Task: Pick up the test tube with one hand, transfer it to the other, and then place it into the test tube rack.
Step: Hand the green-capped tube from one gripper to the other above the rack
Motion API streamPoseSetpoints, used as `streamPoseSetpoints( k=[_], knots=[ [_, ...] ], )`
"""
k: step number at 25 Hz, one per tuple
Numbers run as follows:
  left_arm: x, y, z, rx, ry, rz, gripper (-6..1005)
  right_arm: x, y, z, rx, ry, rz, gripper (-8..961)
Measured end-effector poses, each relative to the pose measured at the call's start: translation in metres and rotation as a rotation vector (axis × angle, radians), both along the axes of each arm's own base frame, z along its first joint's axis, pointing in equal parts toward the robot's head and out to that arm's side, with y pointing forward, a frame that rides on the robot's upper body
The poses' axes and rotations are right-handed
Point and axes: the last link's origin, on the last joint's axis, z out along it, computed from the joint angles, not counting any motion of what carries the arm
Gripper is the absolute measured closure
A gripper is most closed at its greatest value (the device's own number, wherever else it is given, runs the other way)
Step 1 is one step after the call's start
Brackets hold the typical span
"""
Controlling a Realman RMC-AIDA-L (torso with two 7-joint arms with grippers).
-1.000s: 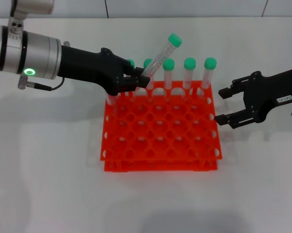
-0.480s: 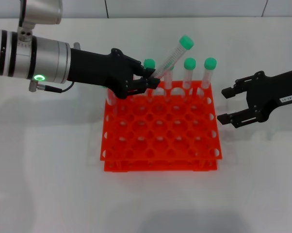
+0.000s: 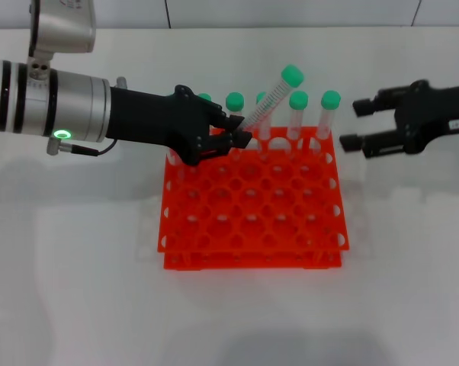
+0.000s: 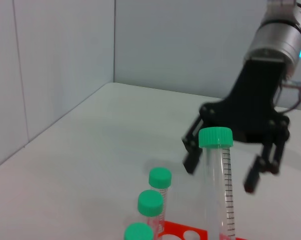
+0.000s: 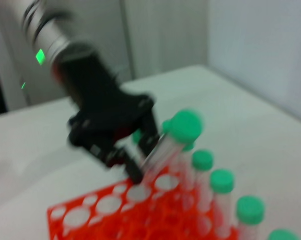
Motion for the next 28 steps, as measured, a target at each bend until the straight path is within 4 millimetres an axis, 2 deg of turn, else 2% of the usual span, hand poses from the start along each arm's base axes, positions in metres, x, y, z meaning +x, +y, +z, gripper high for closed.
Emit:
streamPoseSetpoints(
  k=[12, 22, 28],
  knots=[
    [0.001, -0.001, -0.002, -0.001, -0.003, -0.002, 803, -0.002, -0.008, 0.008, 0.022, 0.260, -0.084, 251],
    [0.004, 0.001, -0.003, 0.006, -0.008, -0.005, 802, 0.000, -0.015, -0.012, 0.012, 0.518, -0.139, 252],
    [0.007, 0.002, -0.003, 0.011, -0.015, -0.008, 802, -0.001, -0.018, -0.026, 0.039, 0.603, -0.131, 252]
  ],
)
